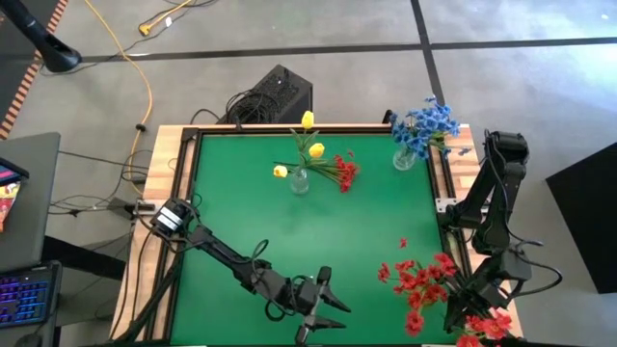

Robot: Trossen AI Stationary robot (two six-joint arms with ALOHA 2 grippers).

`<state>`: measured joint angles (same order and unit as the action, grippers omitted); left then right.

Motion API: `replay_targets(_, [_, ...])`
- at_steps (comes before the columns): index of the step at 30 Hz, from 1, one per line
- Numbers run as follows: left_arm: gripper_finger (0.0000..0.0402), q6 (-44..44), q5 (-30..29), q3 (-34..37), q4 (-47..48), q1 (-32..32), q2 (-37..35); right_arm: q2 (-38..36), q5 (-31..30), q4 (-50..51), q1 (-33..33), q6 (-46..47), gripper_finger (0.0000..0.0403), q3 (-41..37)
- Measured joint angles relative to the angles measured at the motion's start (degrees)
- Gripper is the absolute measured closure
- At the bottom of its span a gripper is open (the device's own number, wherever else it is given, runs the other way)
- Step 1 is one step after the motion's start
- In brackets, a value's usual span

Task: Sort flowers into vase by color
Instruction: Put the bottom red flowers into the yellow vase

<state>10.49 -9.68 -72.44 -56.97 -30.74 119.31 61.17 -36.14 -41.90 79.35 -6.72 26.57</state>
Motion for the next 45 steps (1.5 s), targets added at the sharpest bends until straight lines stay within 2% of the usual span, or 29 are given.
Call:
replay_targets(6, [0.0245,-1.58,0.66,0.00,0.04,-0.18,0.00,0.00,0.03,0.93,0.01,-2.06,0.0365,0.00])
replay_targets(10, [0.0245,-3.50,4.51,-1.34,1.63,-0.45,0.00,0.00,0.09,1.20,0.00,-2.81,0.0365,0.00])
replay_targets(17, [0.0245,-9.78,6.16,-11.01,17.84,-1.70,0.00,0.00,0.22,1.49,0.00,-2.80,0.0365,0.00])
replay_targets(20, [0.0245,-11.80,5.40,-13.46,21.42,-2.15,0.00,0.00,0.22,1.71,0.00,-2.80,0.0365,0.00])
replay_targets(33, [0.0245,-10.44,3.57,-13.86,23.15,-1.99,0.90,-0.04,-1.84,7.61,-2.57,-4.31,0.0366,0.04])
replay_targets(38, [0.0245,-9.83,2.85,-13.81,24.24,-1.88,0.87,-0.02,-2.12,9.47,-1.57,-3.52,0.0366,0.03])
replay_targets(45, [0.0245,-9.76,2.81,-13.84,24.50,-1.16,0.85,-0.02,-8.76,11.65,1.44,-2.89,0.0366,0.02])
